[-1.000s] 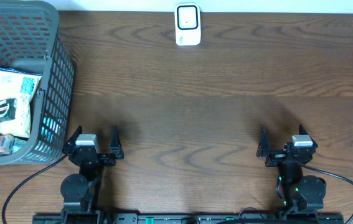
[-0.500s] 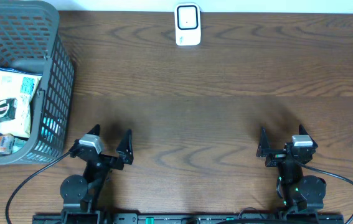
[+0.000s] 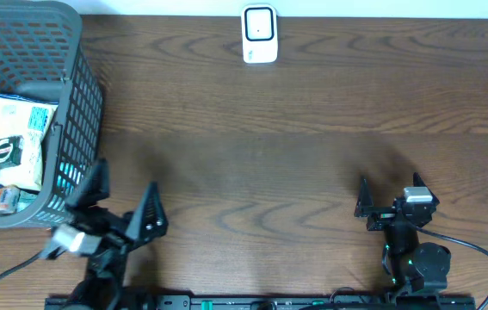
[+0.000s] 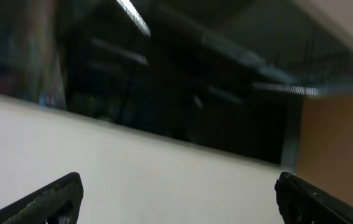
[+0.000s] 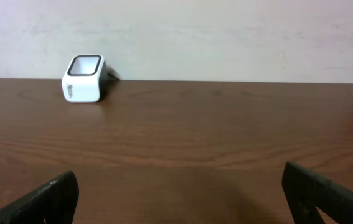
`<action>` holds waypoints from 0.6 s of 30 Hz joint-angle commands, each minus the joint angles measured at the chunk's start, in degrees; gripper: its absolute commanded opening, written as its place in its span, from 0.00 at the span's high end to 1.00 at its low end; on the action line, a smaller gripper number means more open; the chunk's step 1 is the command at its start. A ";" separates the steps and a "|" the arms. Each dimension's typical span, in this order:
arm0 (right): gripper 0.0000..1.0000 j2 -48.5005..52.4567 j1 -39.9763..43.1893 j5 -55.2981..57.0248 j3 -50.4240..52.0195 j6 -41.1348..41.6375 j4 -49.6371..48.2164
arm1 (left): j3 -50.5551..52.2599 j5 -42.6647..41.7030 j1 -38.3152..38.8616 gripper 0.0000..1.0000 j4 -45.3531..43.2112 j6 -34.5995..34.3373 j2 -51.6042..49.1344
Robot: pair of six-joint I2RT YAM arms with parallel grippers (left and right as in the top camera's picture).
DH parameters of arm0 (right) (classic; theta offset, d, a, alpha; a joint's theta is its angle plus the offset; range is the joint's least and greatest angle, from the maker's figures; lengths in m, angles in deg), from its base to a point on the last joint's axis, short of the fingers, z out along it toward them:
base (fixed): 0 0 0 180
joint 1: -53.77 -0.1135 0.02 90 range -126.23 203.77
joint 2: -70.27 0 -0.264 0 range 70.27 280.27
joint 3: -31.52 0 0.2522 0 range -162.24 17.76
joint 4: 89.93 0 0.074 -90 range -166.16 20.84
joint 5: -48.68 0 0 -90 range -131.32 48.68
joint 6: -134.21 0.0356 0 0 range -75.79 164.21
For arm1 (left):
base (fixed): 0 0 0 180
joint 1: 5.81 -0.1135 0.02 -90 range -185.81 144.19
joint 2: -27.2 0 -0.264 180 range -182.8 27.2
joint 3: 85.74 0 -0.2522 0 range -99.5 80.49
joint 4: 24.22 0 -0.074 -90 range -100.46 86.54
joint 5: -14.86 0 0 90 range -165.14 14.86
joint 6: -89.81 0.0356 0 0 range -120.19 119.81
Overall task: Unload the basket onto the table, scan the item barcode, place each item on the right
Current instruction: 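Move the left gripper up and into the grey basket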
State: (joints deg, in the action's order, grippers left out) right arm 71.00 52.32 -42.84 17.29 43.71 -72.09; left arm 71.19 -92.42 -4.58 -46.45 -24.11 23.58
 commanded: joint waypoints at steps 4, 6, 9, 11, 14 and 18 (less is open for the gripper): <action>0.01 -0.17 0.31 0.02 0.15 -0.44 0.20 | -20.76 0.35 0.13 0.02 11.15 5.55 -14.93; 0.01 -0.17 0.28 0.02 0.15 -0.44 0.20 | -31.82 -2.58 0.13 0.03 25.07 9.73 -23.32; 0.01 -0.17 0.28 0.02 0.15 -0.44 0.20 | -48.98 -6.88 0.13 0.02 45.88 15.76 -36.59; 0.01 -0.17 0.28 0.02 0.15 -0.44 0.20 | -57.09 -7.76 0.11 0.02 53.70 18.21 -43.12; 0.01 -0.17 0.28 0.02 0.15 -0.46 0.20 | -63.93 -7.78 0.09 0.02 57.44 19.50 -49.53; 0.01 -0.17 0.28 0.02 0.15 -0.44 0.20 | -70.47 -5.68 -1.31 0.02 57.57 20.24 -54.84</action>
State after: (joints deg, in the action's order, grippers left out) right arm 71.00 52.32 -42.84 17.29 43.69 -72.09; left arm 6.80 -98.43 -4.60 9.88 -6.43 -28.70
